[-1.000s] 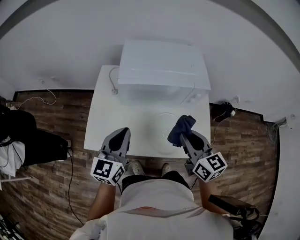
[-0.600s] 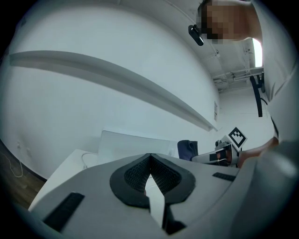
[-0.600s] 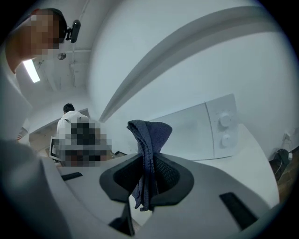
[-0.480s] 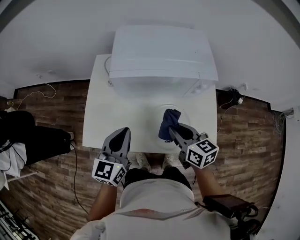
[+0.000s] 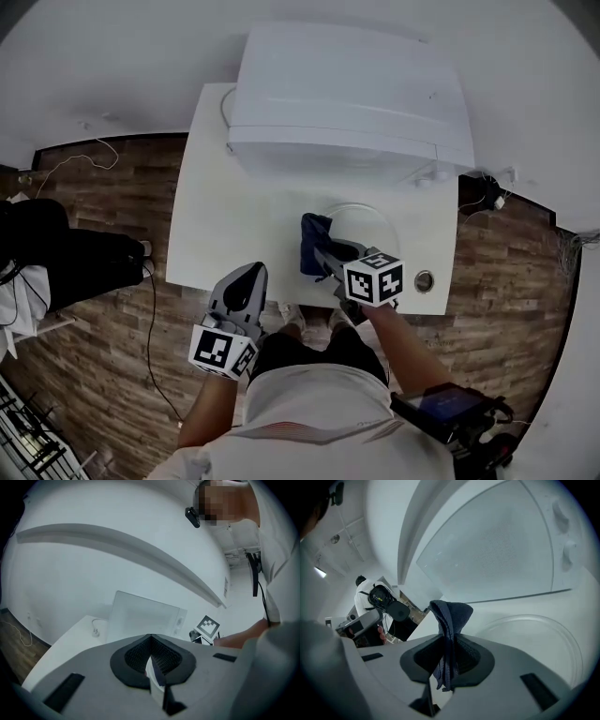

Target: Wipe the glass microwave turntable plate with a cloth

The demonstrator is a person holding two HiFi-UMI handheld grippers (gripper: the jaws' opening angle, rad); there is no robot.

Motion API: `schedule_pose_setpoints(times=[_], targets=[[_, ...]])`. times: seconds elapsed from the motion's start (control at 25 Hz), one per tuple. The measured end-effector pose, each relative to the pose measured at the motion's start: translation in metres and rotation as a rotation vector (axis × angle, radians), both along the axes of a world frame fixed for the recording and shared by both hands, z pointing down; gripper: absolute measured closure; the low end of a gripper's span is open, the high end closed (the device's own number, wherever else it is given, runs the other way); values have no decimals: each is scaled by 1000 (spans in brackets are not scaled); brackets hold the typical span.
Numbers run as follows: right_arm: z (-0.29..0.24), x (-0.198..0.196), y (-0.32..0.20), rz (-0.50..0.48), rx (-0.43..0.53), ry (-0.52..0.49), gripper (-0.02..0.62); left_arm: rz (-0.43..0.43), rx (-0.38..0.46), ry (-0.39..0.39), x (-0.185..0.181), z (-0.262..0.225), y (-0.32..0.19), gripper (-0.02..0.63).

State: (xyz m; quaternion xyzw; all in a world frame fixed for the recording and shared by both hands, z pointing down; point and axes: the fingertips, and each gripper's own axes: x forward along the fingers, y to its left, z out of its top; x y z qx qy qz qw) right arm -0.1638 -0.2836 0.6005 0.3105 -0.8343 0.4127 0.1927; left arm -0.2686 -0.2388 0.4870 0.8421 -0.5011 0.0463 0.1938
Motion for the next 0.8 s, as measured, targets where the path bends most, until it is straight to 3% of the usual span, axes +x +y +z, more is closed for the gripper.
schedule_pose_setpoints(times=[0.32, 0.8], targets=[[53, -2, -16, 3, -105, 72, 534, 25, -46, -15, -2, 23, 10, 595], [62, 62, -18, 81, -125, 147, 534, 36, -52, 10, 17, 34, 7, 595]])
